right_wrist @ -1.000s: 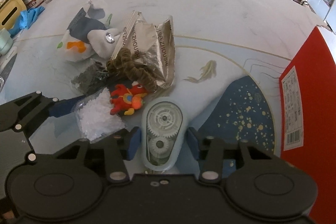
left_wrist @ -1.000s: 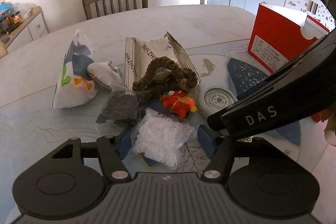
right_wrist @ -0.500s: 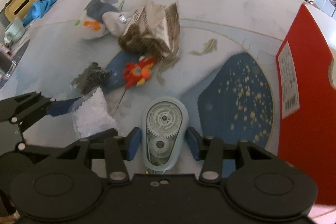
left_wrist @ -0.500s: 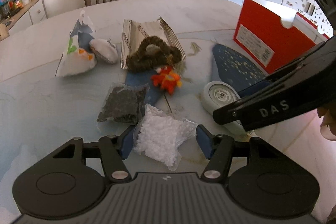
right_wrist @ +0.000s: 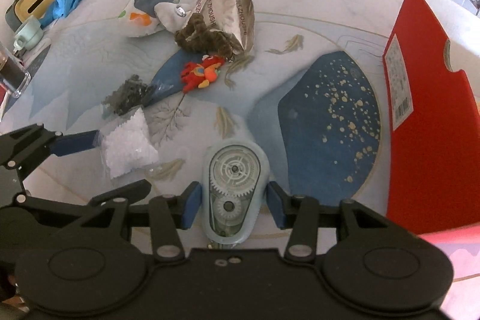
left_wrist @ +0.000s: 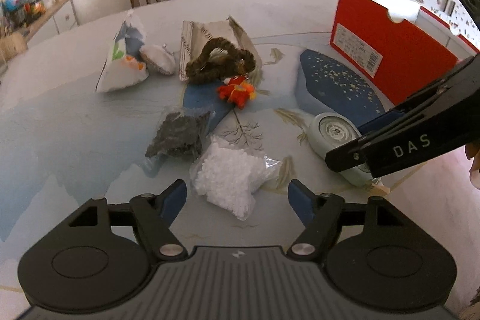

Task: Organize objects
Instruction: 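Grasp the pale green tape roller with the right tool while the left tool grasps the white bead bag, then carry the tape roller with the right tool while the left tool carries the bead bag into the box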

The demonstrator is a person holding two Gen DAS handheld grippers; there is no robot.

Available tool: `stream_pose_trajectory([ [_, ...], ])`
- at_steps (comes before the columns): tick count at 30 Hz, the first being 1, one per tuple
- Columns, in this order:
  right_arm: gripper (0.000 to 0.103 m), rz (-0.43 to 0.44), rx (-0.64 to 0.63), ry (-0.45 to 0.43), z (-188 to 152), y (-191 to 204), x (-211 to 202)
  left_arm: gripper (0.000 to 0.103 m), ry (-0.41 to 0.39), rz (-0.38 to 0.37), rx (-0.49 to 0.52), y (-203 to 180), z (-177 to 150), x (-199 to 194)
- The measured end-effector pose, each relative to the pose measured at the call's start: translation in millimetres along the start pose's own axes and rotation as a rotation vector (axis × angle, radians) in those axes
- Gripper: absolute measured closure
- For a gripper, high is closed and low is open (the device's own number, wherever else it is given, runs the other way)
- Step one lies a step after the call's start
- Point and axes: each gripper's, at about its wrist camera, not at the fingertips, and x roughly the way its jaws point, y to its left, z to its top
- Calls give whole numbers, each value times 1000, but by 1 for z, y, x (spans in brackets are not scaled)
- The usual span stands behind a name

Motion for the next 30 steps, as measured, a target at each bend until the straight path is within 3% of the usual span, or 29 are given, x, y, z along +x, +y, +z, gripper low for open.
stream_pose_trajectory([
  [3,57,-2,-1,-7,-3,0,-2,35,12,-17,12,-5,-1,3],
  [5,57,-4,-2,-8,-6,0,-3,51,9,-5,33,-11,-3,3],
  [7,57,-7,-4,-11,-9,-1,-4,59,8,-14,36,-14,-2,2],
  [13,57,-13,0,-16,-16,-5,-8,58,15,-11,28,-17,3,4],
  [16,57,-16,5,-18,-19,-8,-10,45,10,9,34,-20,9,8],
  [24,57,-15,22,-29,-27,-18,-14,45,22,9,44,-28,25,23],
  [30,57,-3,43,-32,-30,-25,-20,64,18,19,54,-36,24,20],
])
